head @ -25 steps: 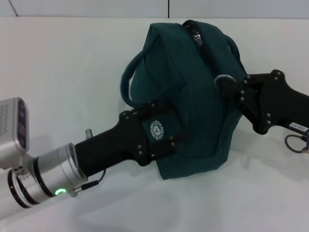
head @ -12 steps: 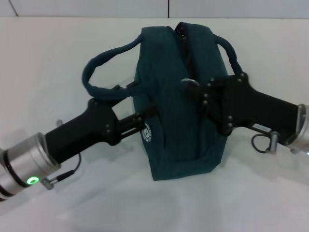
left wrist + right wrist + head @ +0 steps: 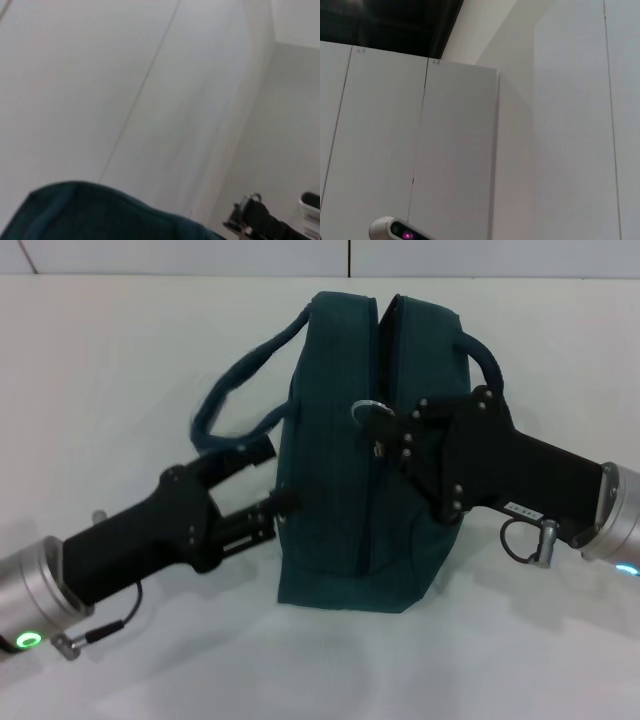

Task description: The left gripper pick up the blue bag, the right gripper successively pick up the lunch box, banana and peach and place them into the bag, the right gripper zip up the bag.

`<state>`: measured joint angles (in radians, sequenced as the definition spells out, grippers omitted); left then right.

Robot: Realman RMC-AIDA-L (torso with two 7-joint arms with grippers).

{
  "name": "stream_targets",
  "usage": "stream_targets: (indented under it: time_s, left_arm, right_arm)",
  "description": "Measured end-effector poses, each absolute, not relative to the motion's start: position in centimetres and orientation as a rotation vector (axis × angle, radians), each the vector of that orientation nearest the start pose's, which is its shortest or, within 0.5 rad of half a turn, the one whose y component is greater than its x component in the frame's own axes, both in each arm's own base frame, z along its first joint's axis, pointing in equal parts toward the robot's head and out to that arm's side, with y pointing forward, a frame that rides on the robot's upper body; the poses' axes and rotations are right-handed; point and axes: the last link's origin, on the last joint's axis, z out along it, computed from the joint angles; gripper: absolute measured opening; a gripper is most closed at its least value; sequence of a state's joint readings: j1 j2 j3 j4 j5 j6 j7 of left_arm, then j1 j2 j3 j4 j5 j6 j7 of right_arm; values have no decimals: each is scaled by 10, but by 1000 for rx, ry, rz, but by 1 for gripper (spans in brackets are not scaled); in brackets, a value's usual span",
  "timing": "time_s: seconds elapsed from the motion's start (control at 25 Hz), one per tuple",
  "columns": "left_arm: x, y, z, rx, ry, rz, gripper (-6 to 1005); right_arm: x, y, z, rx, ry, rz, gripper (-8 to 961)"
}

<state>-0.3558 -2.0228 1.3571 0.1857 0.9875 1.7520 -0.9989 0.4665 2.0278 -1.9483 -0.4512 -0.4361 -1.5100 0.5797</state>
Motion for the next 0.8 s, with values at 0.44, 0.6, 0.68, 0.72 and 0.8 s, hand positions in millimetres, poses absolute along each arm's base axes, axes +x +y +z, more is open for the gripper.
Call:
stream_targets:
  time_s: [0.44, 0.6, 0.68, 0.72, 0.8]
  left_arm:
    - [-262, 244, -48, -2432, -706, -1403, 791]
    - [-261, 250, -55, -2422, -728, -1360, 789]
    - [-260, 252, -56, -2424, -725, -1356, 788]
    - [-260, 252, -56, -2425, -721, -1356, 763]
    - [-260, 252, -56, -2425, -710, -1355, 713]
  right_arm:
    - [185, 289, -58, -2446, -48, 1349, 47]
    - [186, 289, -58, -2446, -46, 1347, 48]
    - [187, 288, -58, -2445, -44, 1346, 49]
    - [188, 288, -58, -2443, -40, 1344, 49]
    - [190, 289, -57, -2434, -29, 1340, 49]
